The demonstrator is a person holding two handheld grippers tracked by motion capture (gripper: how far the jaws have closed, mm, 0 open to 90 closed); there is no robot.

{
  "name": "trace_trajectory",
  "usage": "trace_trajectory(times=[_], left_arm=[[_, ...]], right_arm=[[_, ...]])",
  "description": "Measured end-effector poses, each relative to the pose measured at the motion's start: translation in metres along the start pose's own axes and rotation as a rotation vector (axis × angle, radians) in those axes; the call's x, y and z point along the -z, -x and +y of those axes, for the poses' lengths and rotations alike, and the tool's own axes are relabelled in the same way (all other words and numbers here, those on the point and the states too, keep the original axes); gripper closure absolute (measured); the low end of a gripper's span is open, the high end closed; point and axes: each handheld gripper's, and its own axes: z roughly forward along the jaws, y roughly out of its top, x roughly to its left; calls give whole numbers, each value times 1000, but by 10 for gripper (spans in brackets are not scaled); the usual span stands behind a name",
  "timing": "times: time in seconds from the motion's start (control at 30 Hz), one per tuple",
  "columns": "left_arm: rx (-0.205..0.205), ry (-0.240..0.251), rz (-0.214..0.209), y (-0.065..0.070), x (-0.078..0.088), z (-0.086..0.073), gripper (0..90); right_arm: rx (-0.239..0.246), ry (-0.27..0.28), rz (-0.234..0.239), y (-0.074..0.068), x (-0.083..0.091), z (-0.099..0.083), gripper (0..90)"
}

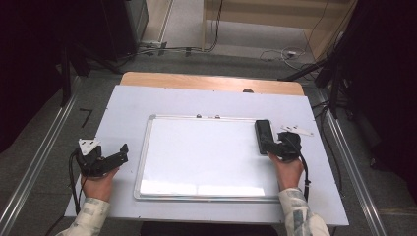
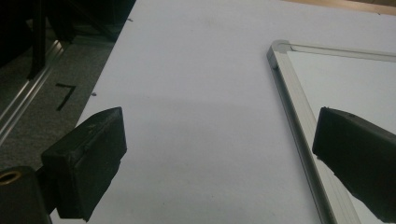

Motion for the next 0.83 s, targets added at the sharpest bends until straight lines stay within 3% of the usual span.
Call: trace_trajectory(times=[0.13,0.23,0.37,0.63,0.83], left_arm=[[0,-2,2,1,0,0,33],[1,4,1,1,0,0,33],[6,-1,5,-1,0,0,33],[1,-5,7,1,-1,0,33],[-1,-8,13,0,-1,0,33]], right_arm=[[-1,21,48,13,23,-7,208],[79,48,45,13,42,-9,205],[115,56,46,25,63,-24,198],[93,58,19,65,88,-53,193],[56,48,-13,80,92,-62,180]])
